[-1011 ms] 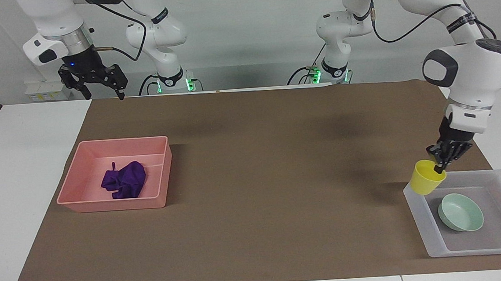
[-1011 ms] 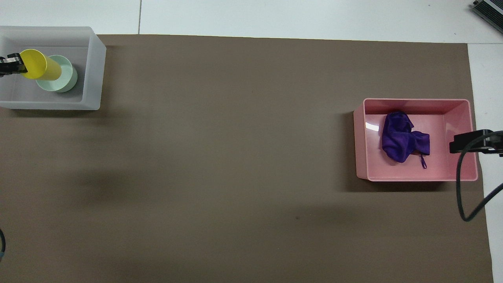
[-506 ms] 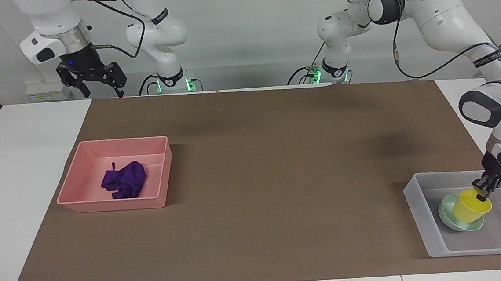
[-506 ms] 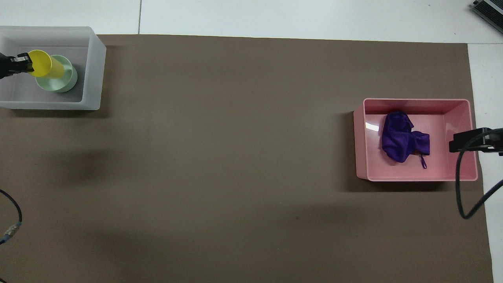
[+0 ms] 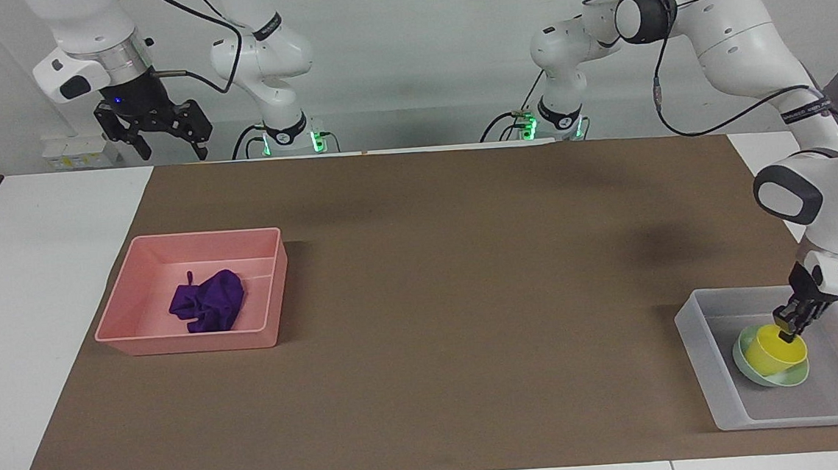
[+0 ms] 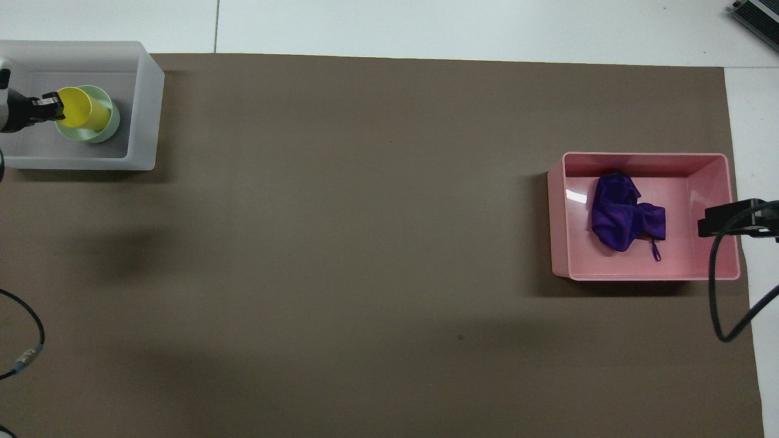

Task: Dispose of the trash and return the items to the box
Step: 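Lift the yellow cup and lower it into the green bowl, then open the left gripper and withdraw it from the cup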

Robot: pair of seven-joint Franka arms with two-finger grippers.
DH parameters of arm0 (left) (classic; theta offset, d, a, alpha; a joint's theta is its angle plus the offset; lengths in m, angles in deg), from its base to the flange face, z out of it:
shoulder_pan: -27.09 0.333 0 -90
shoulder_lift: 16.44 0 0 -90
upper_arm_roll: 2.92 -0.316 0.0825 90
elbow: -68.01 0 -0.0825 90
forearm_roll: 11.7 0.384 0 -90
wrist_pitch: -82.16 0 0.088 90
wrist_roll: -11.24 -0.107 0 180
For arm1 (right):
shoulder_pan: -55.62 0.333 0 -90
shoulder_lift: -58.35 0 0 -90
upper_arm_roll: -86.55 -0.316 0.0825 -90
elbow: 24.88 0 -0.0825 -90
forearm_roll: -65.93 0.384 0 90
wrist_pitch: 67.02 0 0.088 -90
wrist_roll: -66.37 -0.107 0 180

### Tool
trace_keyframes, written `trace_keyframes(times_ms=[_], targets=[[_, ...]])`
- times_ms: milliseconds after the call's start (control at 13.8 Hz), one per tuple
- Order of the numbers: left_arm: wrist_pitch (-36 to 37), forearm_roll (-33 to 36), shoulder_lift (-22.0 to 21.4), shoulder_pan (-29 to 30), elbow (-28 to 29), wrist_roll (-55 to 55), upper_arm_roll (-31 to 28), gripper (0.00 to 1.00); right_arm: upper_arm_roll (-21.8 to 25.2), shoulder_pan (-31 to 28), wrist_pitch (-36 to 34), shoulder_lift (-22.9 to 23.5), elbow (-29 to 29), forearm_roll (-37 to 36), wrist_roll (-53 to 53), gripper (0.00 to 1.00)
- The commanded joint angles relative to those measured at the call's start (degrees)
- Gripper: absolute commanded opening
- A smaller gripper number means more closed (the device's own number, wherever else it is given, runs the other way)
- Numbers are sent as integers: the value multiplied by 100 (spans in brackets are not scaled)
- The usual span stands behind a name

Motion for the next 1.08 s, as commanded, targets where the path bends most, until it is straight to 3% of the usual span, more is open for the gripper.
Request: trace_keyframes(times_ms=[0,289,578,794,1011], targets=[[338,6,-370,-56,72,-575,-8,100,-20,-38,-20,-153,-193,19,173,100],[945,6,-1406,-380,800,-1350,-8,100,-20,-72,-28,-171,-220,45,182,100],[1717,15,-2427,-952,1592,-1404,-17,100,-20,-99,-37,-180,-203,106,173,100],[2491,417,-2929,-1444,1734,-1386,-8,100,-20,-99,-37,-180,-203,106,173,100],[3027,692,-3105,-1762,1515,-1316,18,100,-20,-99,-46,-180,-203,106,173,100]])
